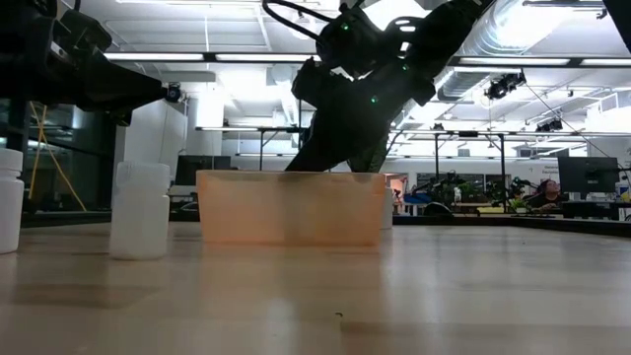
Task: Pick and place pill bottles into a basket
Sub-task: Put the blue pill bottle into the orange bin, then put the white pill bottle into the orange bin
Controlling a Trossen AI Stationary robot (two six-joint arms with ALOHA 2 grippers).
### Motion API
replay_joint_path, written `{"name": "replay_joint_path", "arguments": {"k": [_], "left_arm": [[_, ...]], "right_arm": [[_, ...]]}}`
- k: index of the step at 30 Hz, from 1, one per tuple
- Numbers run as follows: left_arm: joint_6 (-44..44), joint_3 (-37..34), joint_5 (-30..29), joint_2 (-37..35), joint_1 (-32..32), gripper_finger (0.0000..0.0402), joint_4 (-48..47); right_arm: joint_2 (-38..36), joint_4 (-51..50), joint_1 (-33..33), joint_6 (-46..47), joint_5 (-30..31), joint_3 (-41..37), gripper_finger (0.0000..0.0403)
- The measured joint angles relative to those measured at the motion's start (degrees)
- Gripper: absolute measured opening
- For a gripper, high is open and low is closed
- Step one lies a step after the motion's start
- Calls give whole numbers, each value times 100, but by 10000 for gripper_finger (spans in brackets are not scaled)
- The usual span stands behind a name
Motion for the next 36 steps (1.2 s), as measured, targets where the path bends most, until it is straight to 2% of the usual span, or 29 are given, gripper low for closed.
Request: {"name": "replay_joint_path", "arguments": {"k": [8,15,18,28,32,36], "left_arm": [[-2,0,1,-1,0,133,-2],[-2,0,1,-1,0,133,-2],[0,0,-1,0,0,133,-2],[-1,0,-1,-1,0,133,-2],[-2,0,-1,-1,0,133,-2],[1,0,-1,1,0,133,-4]], "right_arm": [[0,154,-2,-7,-23,0,136],[-140,1506,86,35,-596,1,136],[-118,1648,351,-162,-764,2,140],[-132,1584,1203,-651,1101,-9,229],[-434,1197,1235,-432,1187,-20,229],[-958,801,1166,-388,1265,-214,205]]}}
